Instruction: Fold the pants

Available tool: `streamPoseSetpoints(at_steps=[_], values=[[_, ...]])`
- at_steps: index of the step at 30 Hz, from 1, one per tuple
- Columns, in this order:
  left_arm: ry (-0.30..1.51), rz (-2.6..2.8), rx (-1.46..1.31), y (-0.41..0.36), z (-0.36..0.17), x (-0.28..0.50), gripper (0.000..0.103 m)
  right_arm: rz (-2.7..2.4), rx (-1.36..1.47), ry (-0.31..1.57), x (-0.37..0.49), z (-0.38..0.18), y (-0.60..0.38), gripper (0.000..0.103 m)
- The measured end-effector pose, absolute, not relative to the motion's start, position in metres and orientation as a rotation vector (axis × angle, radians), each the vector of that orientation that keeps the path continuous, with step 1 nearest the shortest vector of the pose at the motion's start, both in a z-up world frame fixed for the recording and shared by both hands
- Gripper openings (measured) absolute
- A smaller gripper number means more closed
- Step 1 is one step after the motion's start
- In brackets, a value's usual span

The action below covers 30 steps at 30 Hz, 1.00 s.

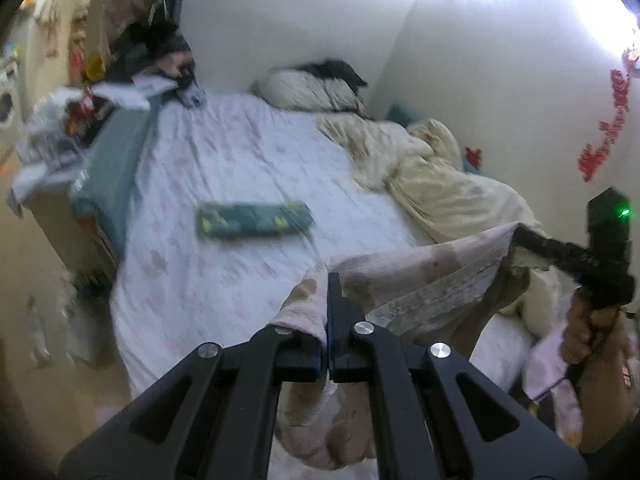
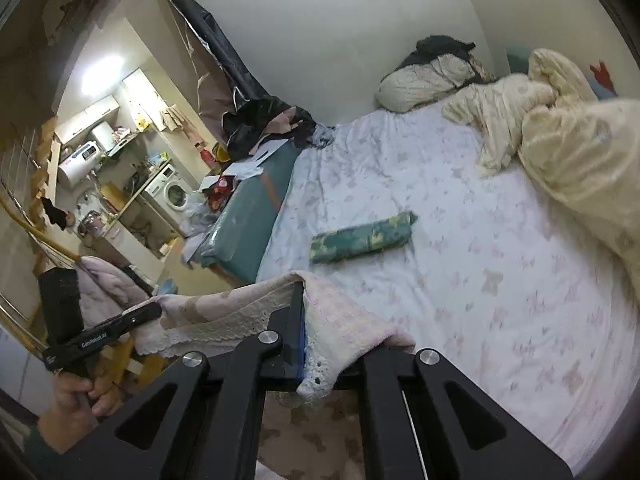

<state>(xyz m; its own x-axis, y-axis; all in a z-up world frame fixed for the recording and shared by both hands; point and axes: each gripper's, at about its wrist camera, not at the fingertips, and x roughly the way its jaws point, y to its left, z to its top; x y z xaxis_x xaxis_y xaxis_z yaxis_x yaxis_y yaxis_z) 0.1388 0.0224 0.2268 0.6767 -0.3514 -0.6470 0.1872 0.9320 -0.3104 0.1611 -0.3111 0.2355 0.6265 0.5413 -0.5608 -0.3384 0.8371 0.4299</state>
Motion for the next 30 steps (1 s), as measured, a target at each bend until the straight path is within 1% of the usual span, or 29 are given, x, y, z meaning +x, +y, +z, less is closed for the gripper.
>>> streamPoseSetpoints(at_steps=[3, 7, 9, 11, 13, 15, 21, 22, 24, 26, 30], values=[[0.738, -0.282, -0.256, 0.03, 0.24, 0.148, 0.0, 0.529, 0.293, 0.678, 0.174, 0.254, -0.302, 0.004], [0.656, -0.267, -0.193, 0.03, 0.257, 0.138, 0.0, 0.561, 0.244, 0.618, 0.164, 0.275, -0.291, 0.004], [0.67, -0.269, -0.198, 0.032, 0.249, 0.135, 0.0, 0.572, 0.245, 0.623, 0.158, 0.269, -0.292, 0.004], [0.698, -0.274, -0.196, 0.033, 0.235, 0.132, 0.0, 0.576, 0.254, 0.656, 0.151, 0.252, -0.296, 0.004], [0.746, -0.289, -0.197, 0.032, 0.212, 0.123, 0.0, 0.571, 0.268, 0.717, 0.14, 0.224, -0.3, 0.004], [0.8, -0.287, -0.193, 0.031, 0.185, 0.11, 0.0, 0.565, 0.282, 0.807, 0.123, 0.181, -0.303, 0.004], [1.097, -0.223, -0.187, 0.02, 0.051, 0.072, 0.0, 0.532, 0.32, 1.118, 0.074, 0.023, -0.311, 0.004], [1.146, -0.206, -0.197, 0.019, 0.026, 0.061, 0.0, 0.525, 0.334, 1.167, 0.067, -0.001, -0.312, 0.004], [1.229, -0.191, -0.221, 0.017, -0.008, 0.045, 0.0, 0.51, 0.364, 1.243, 0.051, -0.04, -0.314, 0.004], [1.298, -0.187, -0.236, 0.014, -0.032, 0.027, 0.0, 0.505, 0.379, 1.284, 0.039, -0.06, -0.317, 0.004], [1.338, -0.198, -0.229, 0.018, -0.046, -0.001, 0.0, 0.514, 0.368, 1.399, 0.022, -0.078, -0.316, 0.004]])
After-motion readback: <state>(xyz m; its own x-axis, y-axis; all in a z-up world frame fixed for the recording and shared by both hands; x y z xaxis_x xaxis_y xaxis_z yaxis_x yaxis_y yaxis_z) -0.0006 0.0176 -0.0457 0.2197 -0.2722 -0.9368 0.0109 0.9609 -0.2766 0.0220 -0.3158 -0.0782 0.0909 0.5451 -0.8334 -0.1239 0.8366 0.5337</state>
